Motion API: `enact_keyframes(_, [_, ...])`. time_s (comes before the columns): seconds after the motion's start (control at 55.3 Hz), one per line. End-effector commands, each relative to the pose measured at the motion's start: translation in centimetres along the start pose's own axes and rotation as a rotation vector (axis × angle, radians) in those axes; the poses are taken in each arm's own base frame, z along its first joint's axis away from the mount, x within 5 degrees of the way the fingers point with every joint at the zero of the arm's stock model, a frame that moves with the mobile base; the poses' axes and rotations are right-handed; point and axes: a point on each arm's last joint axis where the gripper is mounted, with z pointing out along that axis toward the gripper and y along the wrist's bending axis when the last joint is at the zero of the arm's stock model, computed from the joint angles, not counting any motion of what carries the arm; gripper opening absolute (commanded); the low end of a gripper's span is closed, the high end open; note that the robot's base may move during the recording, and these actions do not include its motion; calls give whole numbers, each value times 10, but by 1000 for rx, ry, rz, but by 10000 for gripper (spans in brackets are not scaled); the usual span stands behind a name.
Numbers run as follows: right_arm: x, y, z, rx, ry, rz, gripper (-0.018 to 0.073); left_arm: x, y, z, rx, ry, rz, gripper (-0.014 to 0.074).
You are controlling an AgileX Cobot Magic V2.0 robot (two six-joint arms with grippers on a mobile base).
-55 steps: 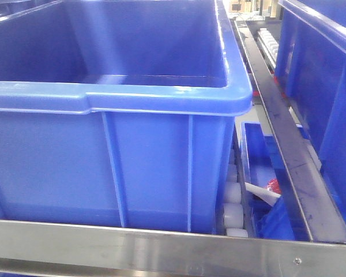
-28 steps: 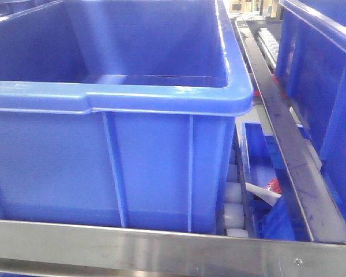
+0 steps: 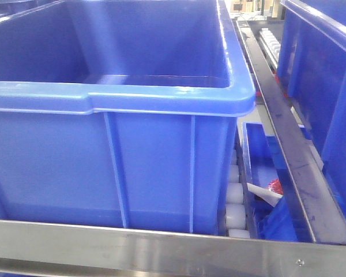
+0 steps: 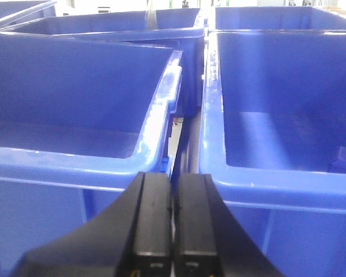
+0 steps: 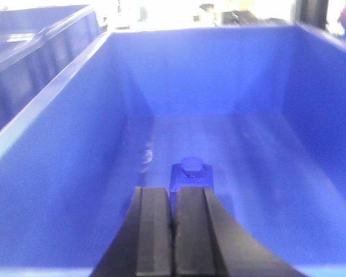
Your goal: Pick and sort blue part to right shelf
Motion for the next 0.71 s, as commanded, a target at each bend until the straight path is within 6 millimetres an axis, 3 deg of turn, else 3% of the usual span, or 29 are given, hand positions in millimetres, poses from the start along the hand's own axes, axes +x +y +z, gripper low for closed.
enact_keyframes(0.0, [-7, 0, -1, -4, -88, -63, 88, 3, 0, -1, 1, -76, -15, 125])
enact_keyframes(0.687, [-8, 0, -2, -4, -103, -63, 88, 3, 0, -1, 1, -76, -15, 124])
